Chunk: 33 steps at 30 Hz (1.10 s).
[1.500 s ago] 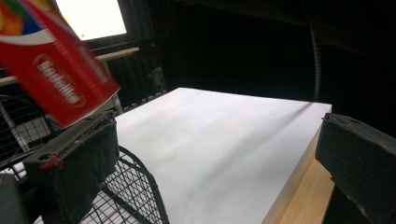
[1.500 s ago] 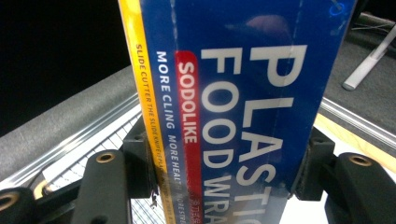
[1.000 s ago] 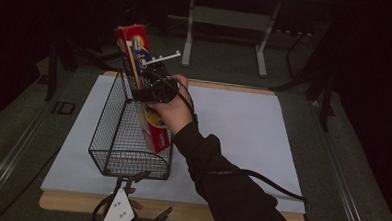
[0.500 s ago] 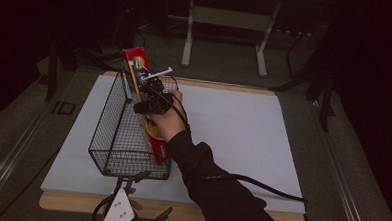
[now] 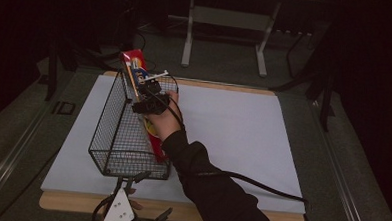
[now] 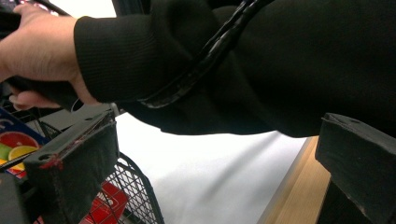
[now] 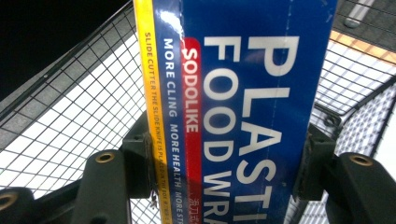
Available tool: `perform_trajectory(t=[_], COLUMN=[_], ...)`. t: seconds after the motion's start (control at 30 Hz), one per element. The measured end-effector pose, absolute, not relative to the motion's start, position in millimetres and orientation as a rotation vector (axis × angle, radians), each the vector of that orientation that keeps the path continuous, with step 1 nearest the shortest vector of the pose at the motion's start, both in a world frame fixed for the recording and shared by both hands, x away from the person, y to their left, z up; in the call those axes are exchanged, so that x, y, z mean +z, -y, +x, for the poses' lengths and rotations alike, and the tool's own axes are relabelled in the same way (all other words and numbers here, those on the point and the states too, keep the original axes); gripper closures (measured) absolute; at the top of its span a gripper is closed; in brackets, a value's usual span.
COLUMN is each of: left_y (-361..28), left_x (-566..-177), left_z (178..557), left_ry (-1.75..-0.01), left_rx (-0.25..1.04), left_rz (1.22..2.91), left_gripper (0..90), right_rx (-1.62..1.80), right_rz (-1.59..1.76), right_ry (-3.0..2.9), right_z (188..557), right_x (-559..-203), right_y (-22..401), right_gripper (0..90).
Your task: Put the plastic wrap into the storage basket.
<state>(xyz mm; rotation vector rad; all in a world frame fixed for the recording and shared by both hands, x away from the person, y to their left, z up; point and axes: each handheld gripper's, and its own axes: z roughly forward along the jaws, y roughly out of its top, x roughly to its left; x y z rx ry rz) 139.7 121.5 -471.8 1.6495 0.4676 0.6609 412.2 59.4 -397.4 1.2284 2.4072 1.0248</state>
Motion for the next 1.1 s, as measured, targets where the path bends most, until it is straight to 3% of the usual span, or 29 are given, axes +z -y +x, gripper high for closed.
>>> perform_trajectory(t=[0.53, 0.9, 1.1], left_y=[-123, -123, -123], left_x=[-471, -472, -472], left_z=[138, 138, 138], left_ry=[-0.464, -0.458, -0.458], left_rx=[0.659, 0.651, 0.650], left_rz=[1.647, 1.653, 1.654], left_gripper=[0.1, 0.1, 0.1], right_rx=[0.980, 0.972, 0.995], right_rz=[1.290, 1.265, 1.248], right_ry=[-2.486, -2.504, -2.495], right_z=[445, 447, 445], right_x=[-426, -430, -429], right_y=[-77, -82, -81], right_gripper=[38.6, 37.6, 31.8])
